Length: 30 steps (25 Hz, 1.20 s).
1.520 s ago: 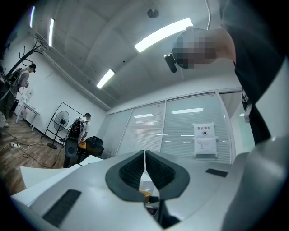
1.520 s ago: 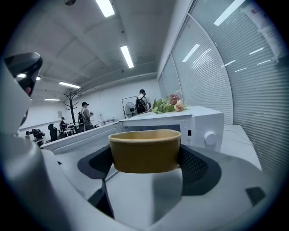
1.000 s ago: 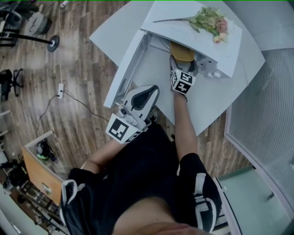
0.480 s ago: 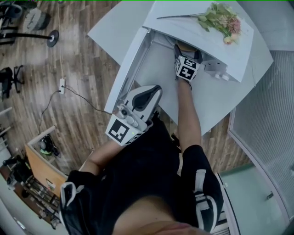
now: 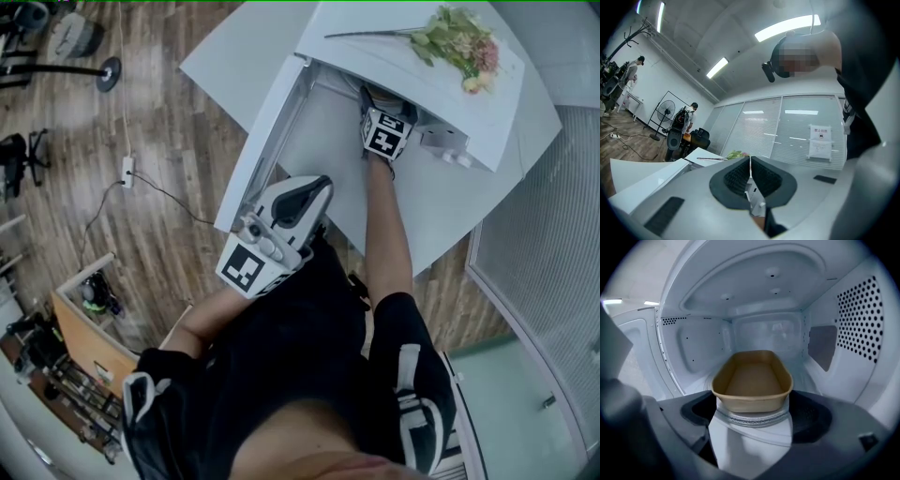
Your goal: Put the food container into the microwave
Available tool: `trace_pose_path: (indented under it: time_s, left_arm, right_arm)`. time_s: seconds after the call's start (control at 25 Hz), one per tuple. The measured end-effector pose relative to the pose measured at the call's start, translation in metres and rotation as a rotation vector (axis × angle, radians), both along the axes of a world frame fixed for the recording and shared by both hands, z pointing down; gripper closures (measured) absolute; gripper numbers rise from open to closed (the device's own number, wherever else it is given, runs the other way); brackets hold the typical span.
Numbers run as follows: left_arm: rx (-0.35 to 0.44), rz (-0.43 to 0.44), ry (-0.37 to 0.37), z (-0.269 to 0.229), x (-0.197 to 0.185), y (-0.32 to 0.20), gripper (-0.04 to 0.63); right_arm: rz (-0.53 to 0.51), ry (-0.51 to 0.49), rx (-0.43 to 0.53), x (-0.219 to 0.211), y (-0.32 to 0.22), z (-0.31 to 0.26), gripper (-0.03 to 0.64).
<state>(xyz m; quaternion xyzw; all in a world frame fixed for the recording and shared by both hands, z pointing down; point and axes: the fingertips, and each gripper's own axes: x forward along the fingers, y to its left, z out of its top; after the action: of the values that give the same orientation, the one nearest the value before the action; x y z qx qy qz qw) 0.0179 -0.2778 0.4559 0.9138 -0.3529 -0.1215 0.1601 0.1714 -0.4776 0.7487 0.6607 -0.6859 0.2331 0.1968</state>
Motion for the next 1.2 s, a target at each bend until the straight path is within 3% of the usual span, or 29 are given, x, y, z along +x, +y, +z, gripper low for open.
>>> trace_pose_path:
  time_s: [0.24, 0.44, 0.48, 0.56, 0.8, 0.96, 1.2]
  left_arm:
    - [0.013, -0.006, -0.004, -0.010, 0.000, 0.015, 0.569]
    - [0.089, -0.033, -0.015, -0.040, -0.006, 0.048, 0.569]
    - [0.105, -0.039, -0.022, -0.046, -0.007, 0.057, 0.569]
    - [0.128, -0.053, -0.030, -0.058, -0.010, 0.077, 0.569]
    - [0.151, -0.082, -0.043, -0.079, -0.014, 0.141, 0.569]
    - [0.154, -0.069, -0.058, -0.085, -0.016, 0.173, 0.569]
    - [0.150, -0.067, -0.067, -0.082, -0.025, 0.195, 0.568]
  right_arm:
    - [0.003, -0.001, 0.012, 0.000, 0.024, -0.017, 0.137]
    - [-0.012, -0.062, 0.066, -0.010, 0.100, -0.079, 0.140]
    - [-0.015, -0.076, 0.084, -0.011, 0.119, -0.096, 0.173]
    - [-0.019, -0.100, 0.132, -0.012, 0.157, -0.133, 0.334]
    - [-0.078, -0.154, 0.259, -0.017, 0.266, -0.223, 0.479]
    - [-0.112, -0.168, 0.307, -0.024, 0.325, -0.261, 0.551]
    - [-0.115, -0.183, 0.339, -0.034, 0.380, -0.289, 0.586]
